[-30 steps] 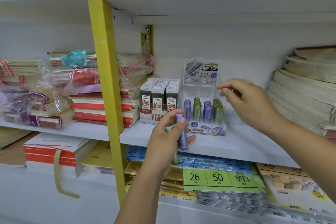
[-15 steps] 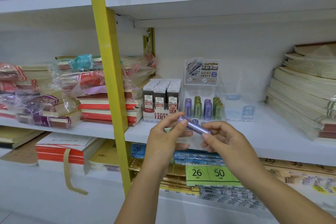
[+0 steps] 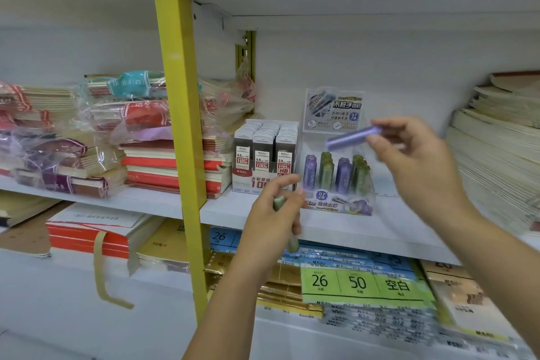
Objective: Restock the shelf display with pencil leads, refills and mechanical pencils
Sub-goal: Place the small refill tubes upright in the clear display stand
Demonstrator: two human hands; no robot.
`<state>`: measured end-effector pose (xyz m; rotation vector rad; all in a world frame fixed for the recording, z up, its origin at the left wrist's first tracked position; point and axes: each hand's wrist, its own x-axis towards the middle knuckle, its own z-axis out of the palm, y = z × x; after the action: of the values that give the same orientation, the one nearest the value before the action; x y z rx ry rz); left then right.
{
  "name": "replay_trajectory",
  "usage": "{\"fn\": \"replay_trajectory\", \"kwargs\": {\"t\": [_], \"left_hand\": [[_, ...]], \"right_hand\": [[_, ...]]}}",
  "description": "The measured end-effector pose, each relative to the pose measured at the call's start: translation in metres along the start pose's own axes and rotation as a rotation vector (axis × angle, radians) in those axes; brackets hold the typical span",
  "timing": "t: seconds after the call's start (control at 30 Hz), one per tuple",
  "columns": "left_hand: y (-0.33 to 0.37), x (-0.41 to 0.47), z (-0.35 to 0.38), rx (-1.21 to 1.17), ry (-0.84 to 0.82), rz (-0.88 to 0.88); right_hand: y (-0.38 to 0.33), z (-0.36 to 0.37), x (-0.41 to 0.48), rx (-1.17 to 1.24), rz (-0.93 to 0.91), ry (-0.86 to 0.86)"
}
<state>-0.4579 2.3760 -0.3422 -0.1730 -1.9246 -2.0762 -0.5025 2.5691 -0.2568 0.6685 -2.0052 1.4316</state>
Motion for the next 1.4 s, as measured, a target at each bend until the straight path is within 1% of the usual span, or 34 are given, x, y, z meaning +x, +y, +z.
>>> {"fn": "replay_trajectory", "kwargs": {"t": [0.07,0.1,0.17,0.2,0.27,0.37,0.47,0.57,0.73,0.83,1.0,1.1,1.13,1.17,1.23,1.27,1.3,1.33,1.4], "left_hand": [[-0.002,0.003,-0.004,-0.089,-0.034,-0.031],[-0.004,0.006,-0.005,-0.147,-0.05,-0.038],[-0.005,0.008,-0.007,-0.23,-0.082,-0.029],[-0.005,0.009,-0.008,-0.236,-0.093,-0.025],[-0.007,0.009,-0.008,-0.193,-0.111,-0.023],[-0.008,0.008,-0.005,-0.139,-0.135,0.012],[-0.005,0.007,-0.003,-0.149,-0.094,0.071],[-0.006,0.009,-0.003,-0.146,-0.027,0.095],[-0.008,0.011,-0.005,-0.035,0.022,0.123],[-0.009,0.012,-0.006,-0.057,0.046,0.12],[-0.01,0.011,-0.006,-0.113,0.098,0.105],[-0.008,0.01,-0.007,-0.134,0.132,0.085],[-0.007,0.01,-0.008,-0.146,0.14,0.08],[-0.007,0.01,-0.009,-0.163,0.146,0.076],[-0.005,0.008,-0.009,-0.198,0.149,0.072],[-0.004,0.007,-0.008,-0.215,0.15,0.073],[-0.003,0.007,-0.007,-0.232,0.154,0.075],[-0.002,0.006,-0.006,-0.251,0.159,0.079],[0.0,0.005,-0.003,-0.298,0.167,0.086]], "right_hand": [[0.003,-0.006,0.029,-0.236,-0.104,-0.004],[0.006,-0.007,0.042,-0.366,-0.133,-0.038],[0.014,-0.006,0.06,-0.564,-0.151,-0.152],[0.018,-0.005,0.066,-0.605,-0.14,-0.218],[0.025,-0.002,0.074,-0.608,-0.081,-0.32],[0.032,0.002,0.078,-0.603,-0.034,-0.404],[0.036,0.005,0.078,-0.614,-0.028,-0.466],[0.034,0.008,0.079,-0.615,-0.044,-0.467],[0.03,0.009,0.079,-0.573,-0.038,-0.491],[0.031,0.01,0.079,-0.6,-0.036,-0.513],[0.037,0.014,0.074,-0.615,-0.087,-0.514],[0.04,0.014,0.072,-0.71,0.006,-0.579],[0.039,0.014,0.07,-0.754,0.009,-0.593],[0.038,0.014,0.066,-0.779,-0.037,-0.567],[0.029,0.015,0.05,-0.716,-0.228,-0.385],[0.022,0.015,0.038,-0.62,-0.269,-0.293],[0.015,0.015,0.026,-0.504,-0.255,-0.254],[0.01,0.015,0.014,-0.388,-0.208,-0.279],[0.004,0.017,-0.005,-0.22,-0.068,-0.411]]}}
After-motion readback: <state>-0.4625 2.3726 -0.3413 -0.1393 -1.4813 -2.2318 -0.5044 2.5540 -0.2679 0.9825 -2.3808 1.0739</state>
